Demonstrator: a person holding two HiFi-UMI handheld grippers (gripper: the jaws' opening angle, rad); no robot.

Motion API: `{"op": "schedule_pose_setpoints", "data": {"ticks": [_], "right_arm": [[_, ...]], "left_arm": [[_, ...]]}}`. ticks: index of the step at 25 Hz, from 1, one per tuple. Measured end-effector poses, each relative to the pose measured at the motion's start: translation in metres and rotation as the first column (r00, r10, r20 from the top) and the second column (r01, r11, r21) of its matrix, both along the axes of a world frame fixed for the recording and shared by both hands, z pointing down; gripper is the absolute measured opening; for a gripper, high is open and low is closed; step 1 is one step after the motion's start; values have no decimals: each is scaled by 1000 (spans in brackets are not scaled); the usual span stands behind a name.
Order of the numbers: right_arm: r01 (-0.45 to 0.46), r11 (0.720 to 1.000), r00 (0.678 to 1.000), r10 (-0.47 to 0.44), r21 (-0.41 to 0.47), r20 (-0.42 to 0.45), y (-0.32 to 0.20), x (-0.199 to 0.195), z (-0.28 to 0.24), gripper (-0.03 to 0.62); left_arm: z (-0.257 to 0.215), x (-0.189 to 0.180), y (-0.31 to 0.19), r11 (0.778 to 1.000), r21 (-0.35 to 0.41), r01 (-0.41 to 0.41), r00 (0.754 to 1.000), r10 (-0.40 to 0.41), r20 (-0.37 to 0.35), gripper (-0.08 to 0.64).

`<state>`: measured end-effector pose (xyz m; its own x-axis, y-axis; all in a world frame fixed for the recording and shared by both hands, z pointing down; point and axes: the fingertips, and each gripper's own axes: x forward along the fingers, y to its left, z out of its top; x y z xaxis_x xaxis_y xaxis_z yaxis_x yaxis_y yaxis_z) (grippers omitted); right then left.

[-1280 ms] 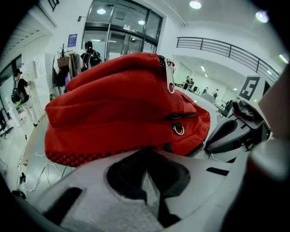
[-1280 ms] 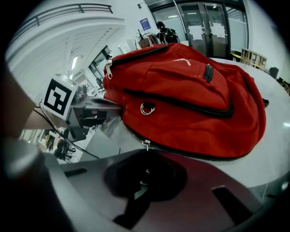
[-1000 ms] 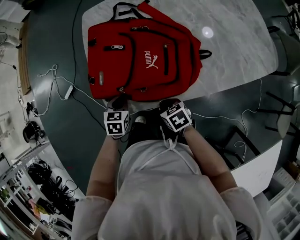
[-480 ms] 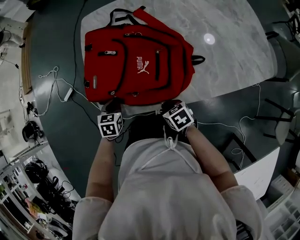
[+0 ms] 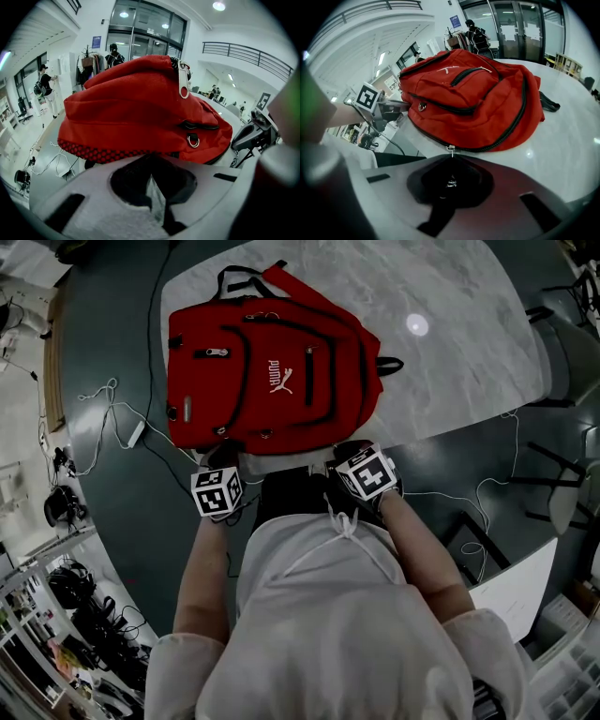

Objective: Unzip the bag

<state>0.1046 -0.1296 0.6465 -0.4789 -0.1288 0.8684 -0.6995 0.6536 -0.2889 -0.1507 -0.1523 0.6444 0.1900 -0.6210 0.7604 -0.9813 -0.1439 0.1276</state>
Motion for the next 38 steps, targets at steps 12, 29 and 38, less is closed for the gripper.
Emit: {"op": "schedule_pose_setpoints", "data": {"ticks": [12, 29, 38], "right_arm": [[58, 993, 988, -42, 103, -147, -21, 44, -5, 28], [-85, 994, 982, 94, 62, -162, -37, 70, 2, 31], [-223, 930, 974, 226, 291, 25, -75, 47, -73, 57]], "left_arm": [[1, -1, 1, 1000, -17, 17, 1000, -17, -17, 21], [0, 4, 4, 1000, 0, 19, 1000, -19, -23, 21], [-72, 59, -5, 977, 210, -45, 990, 72, -122, 21]]}}
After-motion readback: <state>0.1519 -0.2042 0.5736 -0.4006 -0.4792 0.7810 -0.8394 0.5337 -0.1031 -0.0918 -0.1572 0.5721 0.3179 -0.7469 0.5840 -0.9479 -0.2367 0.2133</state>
